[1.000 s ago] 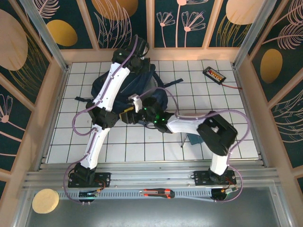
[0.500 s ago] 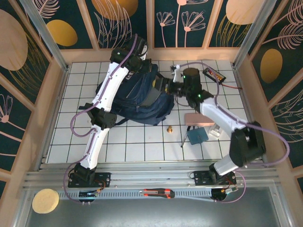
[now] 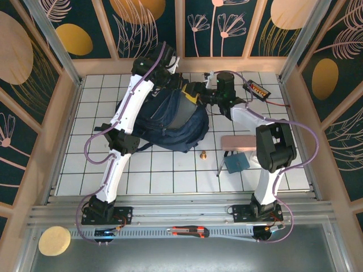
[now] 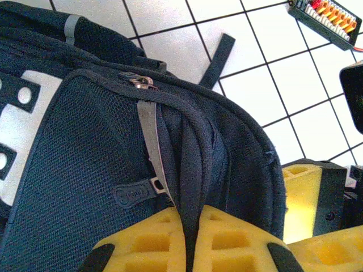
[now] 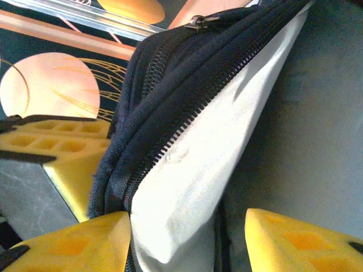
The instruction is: Pack the student bag
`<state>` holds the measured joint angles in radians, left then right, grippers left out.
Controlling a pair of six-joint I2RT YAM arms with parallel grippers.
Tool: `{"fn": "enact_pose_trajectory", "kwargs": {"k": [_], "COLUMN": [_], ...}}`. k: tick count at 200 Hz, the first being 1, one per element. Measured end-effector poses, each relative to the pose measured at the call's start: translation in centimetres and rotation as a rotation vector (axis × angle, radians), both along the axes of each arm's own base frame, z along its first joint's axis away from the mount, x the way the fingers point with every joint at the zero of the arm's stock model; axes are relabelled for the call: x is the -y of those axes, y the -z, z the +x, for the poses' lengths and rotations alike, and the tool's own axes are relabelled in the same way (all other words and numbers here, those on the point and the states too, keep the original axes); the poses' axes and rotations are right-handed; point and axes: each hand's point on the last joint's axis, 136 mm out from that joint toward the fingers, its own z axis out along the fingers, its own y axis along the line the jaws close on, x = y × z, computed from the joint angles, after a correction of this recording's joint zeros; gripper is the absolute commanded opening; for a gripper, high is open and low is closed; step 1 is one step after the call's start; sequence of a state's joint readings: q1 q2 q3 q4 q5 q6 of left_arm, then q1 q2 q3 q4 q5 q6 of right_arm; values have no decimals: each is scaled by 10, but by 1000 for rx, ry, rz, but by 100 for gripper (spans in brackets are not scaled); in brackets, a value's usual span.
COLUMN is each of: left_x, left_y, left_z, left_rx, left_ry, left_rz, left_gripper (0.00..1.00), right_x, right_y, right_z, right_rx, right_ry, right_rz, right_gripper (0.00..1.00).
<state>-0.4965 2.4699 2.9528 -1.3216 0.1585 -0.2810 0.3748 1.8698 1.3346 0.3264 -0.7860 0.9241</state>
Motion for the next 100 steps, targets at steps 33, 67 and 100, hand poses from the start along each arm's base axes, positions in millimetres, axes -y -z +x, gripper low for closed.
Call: {"fn": "enact_pose_trajectory", "kwargs": {"k": [33, 67, 100], "left_x": [-6, -23, -36], "left_y": [-2, -12, -31], "left_z": [1, 1, 0], "left_rx": [9, 35, 77], "left_ry": [-19, -74, -127], "left_rz": [21, 63, 80], "left_gripper": [26, 99, 99], "right_x": [-3, -1, -1], "right_y": [-4, -1, -6], "right_z": [2, 2, 3], "right_rx": [-12, -36, -16], "right_ry": [1, 13, 7], "right_rz": [48, 63, 76], "right_gripper": [64, 76, 75]}}
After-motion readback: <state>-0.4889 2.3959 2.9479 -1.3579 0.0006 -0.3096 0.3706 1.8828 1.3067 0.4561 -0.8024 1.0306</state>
